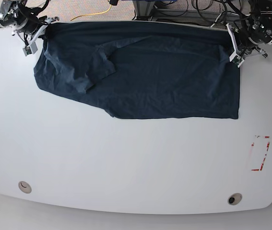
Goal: Layout the t-shirt on the table in an organized manner, then fold the t-shirt properly
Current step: 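Grasp the opposite corner with the left gripper and pull both corners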
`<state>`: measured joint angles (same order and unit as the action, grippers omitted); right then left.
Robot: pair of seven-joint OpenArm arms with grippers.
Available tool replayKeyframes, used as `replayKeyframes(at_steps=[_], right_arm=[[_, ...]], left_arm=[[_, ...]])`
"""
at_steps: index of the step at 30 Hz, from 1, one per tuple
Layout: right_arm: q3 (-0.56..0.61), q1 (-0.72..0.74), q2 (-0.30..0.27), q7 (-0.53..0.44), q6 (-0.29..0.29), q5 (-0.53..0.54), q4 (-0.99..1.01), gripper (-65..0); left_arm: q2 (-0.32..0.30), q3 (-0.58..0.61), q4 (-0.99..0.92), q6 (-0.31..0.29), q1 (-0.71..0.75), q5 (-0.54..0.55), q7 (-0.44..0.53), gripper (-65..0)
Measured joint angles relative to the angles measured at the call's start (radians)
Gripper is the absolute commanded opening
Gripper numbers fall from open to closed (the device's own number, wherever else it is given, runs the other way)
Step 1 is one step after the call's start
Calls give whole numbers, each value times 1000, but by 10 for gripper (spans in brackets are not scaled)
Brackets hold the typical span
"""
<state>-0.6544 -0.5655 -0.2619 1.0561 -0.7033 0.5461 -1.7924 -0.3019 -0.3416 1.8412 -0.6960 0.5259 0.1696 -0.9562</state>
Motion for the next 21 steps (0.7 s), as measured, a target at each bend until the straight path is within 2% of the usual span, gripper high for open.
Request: replayKeyframes(at_steps=[3, 4, 5, 6, 7, 10, 12, 17, 21], right_arm=[[1, 0, 2, -1, 0, 1, 0, -631], [2, 0, 2, 0, -1, 0, 0, -631], [2, 0, 1, 0, -1, 0, 0, -631], [2, 0, 0, 0, -1, 0, 0, -631], [2, 0, -2, 0, -1, 1, 0, -631], [2, 3, -4, 0, 0, 0, 0, -631], [1, 9, -4, 1, 0, -1, 0, -631], [0, 16, -4, 0, 0, -4, 0, -631], [0, 15, -4, 0, 0, -4, 0, -629]], left_arm=[[-4, 0, 0, -1, -3, 3, -28, -494], [-4, 0, 0, -1, -4, 3, -32, -431], [-4, 0, 1, 4, -5, 2, -42, -397], [-4, -2, 1, 4, -6, 0, -45, -310], [-6, -3, 3, 5, -7, -9, -48, -249], [-18, -6, 5, 8, -11, -13, -51, -122], [-24, -8, 4, 11, -11, -13, -50, -108], [-25, -9, 6, 14, -16, -13, -58, -122], [-40, -2, 2, -2, -47, -10, -100, -124]])
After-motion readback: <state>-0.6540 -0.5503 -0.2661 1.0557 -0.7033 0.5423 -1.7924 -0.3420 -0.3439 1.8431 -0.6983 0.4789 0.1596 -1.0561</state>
